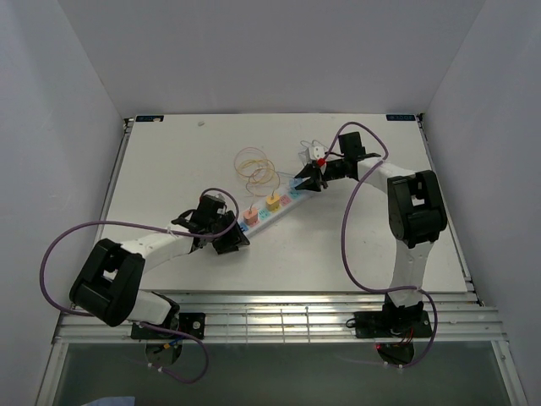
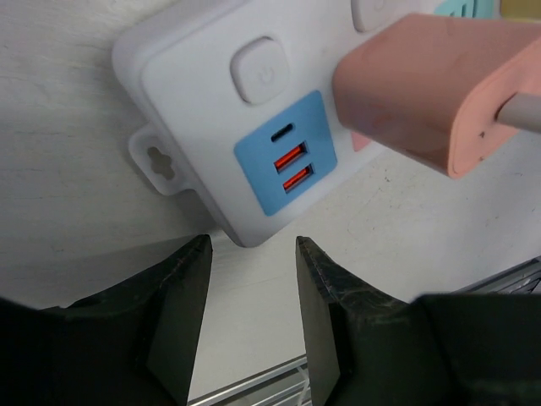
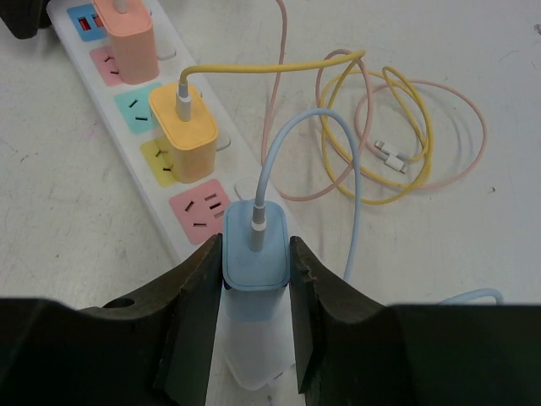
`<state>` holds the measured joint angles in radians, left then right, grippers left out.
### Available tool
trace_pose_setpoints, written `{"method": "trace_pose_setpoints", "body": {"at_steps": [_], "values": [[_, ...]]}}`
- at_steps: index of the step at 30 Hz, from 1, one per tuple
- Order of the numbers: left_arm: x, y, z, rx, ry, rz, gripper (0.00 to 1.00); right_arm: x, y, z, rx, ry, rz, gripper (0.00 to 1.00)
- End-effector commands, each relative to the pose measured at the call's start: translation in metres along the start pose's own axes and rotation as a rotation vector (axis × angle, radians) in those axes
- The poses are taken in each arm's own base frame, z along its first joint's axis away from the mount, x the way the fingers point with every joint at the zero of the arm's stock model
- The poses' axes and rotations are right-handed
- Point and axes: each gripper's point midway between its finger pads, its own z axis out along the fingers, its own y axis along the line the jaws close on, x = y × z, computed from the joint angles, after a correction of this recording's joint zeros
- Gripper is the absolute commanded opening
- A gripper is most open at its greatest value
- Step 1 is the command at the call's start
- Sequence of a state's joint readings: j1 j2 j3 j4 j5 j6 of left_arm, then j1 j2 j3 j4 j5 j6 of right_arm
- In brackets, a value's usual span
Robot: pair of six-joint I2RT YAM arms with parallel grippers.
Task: Insert the plug
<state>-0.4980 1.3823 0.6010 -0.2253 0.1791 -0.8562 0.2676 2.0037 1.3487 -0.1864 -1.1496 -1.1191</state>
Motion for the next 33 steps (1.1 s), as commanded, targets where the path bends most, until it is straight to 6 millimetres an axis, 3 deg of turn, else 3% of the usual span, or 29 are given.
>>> {"method": "trace_pose_setpoints", "body": {"at_steps": [1,4,11,16,33], "values": [[-0.02,-0.002,-0.005,0.001,-0.05,-0.011,0.56,-0.015,-0.009,0.001,-0.017,-0.052,-0.069,0.08],[-0.025,0.0,-0.004,-0.005,-0.053,-0.013,0.53,-0.014,-0.011,0.004,-0.022,-0.061,-0.076,0.08],[-0.033,0.004,-0.003,-0.013,-0.063,-0.018,0.38,-0.014,-0.007,0.015,-0.059,-0.077,-0.097,0.08],[-0.042,0.007,-0.002,-0.033,-0.074,-0.015,0.34,-0.014,-0.001,0.019,-0.084,-0.098,-0.086,0.08],[-0.052,0.017,-0.001,-0.052,-0.069,0.017,0.32,-0.007,-0.003,0.03,-0.115,-0.129,-0.095,0.08]]}}
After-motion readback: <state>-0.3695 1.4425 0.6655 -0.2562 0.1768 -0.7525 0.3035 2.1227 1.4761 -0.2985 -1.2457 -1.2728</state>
